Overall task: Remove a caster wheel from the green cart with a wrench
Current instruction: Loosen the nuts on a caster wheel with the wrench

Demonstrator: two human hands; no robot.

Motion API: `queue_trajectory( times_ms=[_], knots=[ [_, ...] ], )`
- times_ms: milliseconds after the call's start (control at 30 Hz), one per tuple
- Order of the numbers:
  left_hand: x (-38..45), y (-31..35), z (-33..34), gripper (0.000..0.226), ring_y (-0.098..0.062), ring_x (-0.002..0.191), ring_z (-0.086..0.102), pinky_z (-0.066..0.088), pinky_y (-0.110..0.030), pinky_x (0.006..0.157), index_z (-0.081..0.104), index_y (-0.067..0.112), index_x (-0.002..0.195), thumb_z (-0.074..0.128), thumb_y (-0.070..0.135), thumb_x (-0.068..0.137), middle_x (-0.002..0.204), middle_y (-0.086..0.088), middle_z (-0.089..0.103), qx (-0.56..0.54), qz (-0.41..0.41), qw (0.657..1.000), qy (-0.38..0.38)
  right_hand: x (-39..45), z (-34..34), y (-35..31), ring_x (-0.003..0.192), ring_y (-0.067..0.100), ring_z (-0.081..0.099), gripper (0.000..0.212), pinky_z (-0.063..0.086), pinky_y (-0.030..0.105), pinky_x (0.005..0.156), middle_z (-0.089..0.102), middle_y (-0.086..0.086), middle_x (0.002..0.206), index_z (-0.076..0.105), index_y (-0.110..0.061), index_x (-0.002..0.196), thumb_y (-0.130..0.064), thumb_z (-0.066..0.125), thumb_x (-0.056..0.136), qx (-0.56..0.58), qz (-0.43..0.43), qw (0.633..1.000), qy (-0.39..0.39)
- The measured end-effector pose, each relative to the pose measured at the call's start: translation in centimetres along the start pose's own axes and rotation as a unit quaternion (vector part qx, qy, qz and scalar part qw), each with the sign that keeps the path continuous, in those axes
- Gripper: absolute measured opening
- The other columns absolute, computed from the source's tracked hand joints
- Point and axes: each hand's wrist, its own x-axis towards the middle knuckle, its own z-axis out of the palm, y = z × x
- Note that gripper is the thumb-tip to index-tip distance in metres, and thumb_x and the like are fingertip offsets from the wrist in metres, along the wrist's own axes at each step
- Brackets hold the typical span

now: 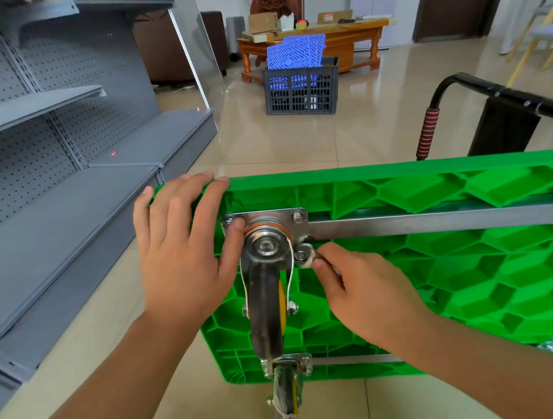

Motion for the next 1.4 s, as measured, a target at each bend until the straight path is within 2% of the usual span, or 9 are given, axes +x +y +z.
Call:
queue_trajectory(
  times_ms=[300,600,800,933,1033,1133,1233,1300,1400],
  knots=[
    [0.0,0.0,-0.1,0.043,-0.035,0.129,0.053,0.024,-0.053,0.12,0.061,0.008,0.135,0.057,0.033,0.1,0.136,-0.011,0.059,-0.001,-0.003,1.0,-0.005,-1.2,0.8,-0.1,0.045,0.012,0.044,0.022,0.035,0.038,0.044,0.053,-0.003,0.058,0.054,-0.028,0.085,-0.035,0.046,0.104,0.216,0.043,0.975,-0.017],
    [-0.1,0.0,-0.2,0.044,-0.035,0.13,0.051,0.023,-0.052,0.12,0.06,0.009,0.136,0.056,0.034,0.1,0.137,-0.01,0.058,-0.001,-0.004,1.0,-0.011,-1.1,1.6,-1.3,0.067,0.014,0.069,0.023,0.057,0.046,0.07,0.07,0.0,0.078,0.061,-0.022,0.094,-0.027,0.043,0.107,0.323,0.118,0.937,-0.055],
    [0.0,0.0,-0.1,0.044,-0.035,0.13,0.052,0.022,-0.052,0.121,0.06,0.008,0.136,0.055,0.034,0.101,0.136,-0.011,0.059,-0.001,-0.002,1.0,-0.012,-0.7,2.6,-2.4,0.074,-0.003,0.067,0.023,0.048,0.01,0.067,0.071,-0.004,0.08,0.063,-0.02,0.106,-0.026,0.04,0.108,0.359,0.149,0.92,-0.044],
    [0.1,0.0,-0.2,0.043,-0.035,0.129,0.052,0.024,-0.053,0.12,0.06,0.008,0.135,0.056,0.034,0.1,0.135,-0.011,0.059,-0.002,-0.005,1.0,-0.012,-0.7,3.3,-2.8,0.078,0.007,0.071,0.024,0.059,0.034,0.083,0.073,-0.001,0.083,0.064,-0.025,0.106,-0.029,0.04,0.108,0.416,0.181,0.889,-0.065],
    [0.0,0.1,-0.5,0.042,-0.034,0.129,0.053,0.025,-0.054,0.119,0.061,0.009,0.135,0.056,0.033,0.1,0.136,-0.01,0.059,-0.005,-0.007,1.0,-0.01,-1.0,1.9,-2.4,0.056,0.015,0.061,0.025,0.053,0.032,0.057,0.065,0.003,0.067,0.058,-0.026,0.091,-0.033,0.04,0.107,0.328,0.158,0.93,-0.044],
    [0.1,0.2,-0.7,0.042,-0.033,0.129,0.052,0.025,-0.053,0.118,0.061,0.01,0.135,0.056,0.034,0.1,0.136,-0.009,0.059,-0.006,-0.006,1.0,-0.018,-0.7,-0.1,-1.2,0.046,0.018,0.048,0.024,0.034,0.034,0.042,0.051,-0.002,0.058,0.049,-0.025,0.09,-0.04,0.038,0.106,0.031,0.05,0.997,-0.045],
    [0.1,0.3,-0.8,0.042,-0.032,0.13,0.051,0.025,-0.053,0.119,0.06,0.011,0.135,0.055,0.034,0.101,0.136,-0.008,0.058,-0.009,-0.007,1.0,-0.02,-0.1,-1.6,-0.6,0.038,0.021,0.048,0.015,0.009,0.021,0.041,0.046,-0.007,0.051,0.054,-0.023,0.088,-0.032,0.06,0.097,-0.168,-0.045,0.985,-0.004],
    [0.1,0.3,-0.9,0.042,-0.032,0.13,0.051,0.024,-0.052,0.119,0.061,0.011,0.135,0.055,0.034,0.101,0.136,-0.008,0.058,-0.011,-0.008,1.0,-0.017,0.0,-2.0,-0.4,0.034,0.023,0.049,0.019,0.003,0.017,0.045,0.047,-0.006,0.048,0.055,-0.022,0.081,-0.028,0.072,0.088,-0.195,-0.061,0.979,0.018],
    [0.1,0.2,-0.9,0.042,-0.032,0.131,0.051,0.024,-0.051,0.12,0.06,0.011,0.136,0.056,0.034,0.1,0.136,-0.008,0.058,-0.009,-0.002,1.0,-0.02,-0.2,-1.4,-0.2,0.044,0.017,0.049,0.017,0.019,0.029,0.038,0.045,-0.008,0.055,0.048,-0.026,0.088,-0.033,0.05,0.103,-0.112,-0.032,0.993,-0.027]
  ],
)
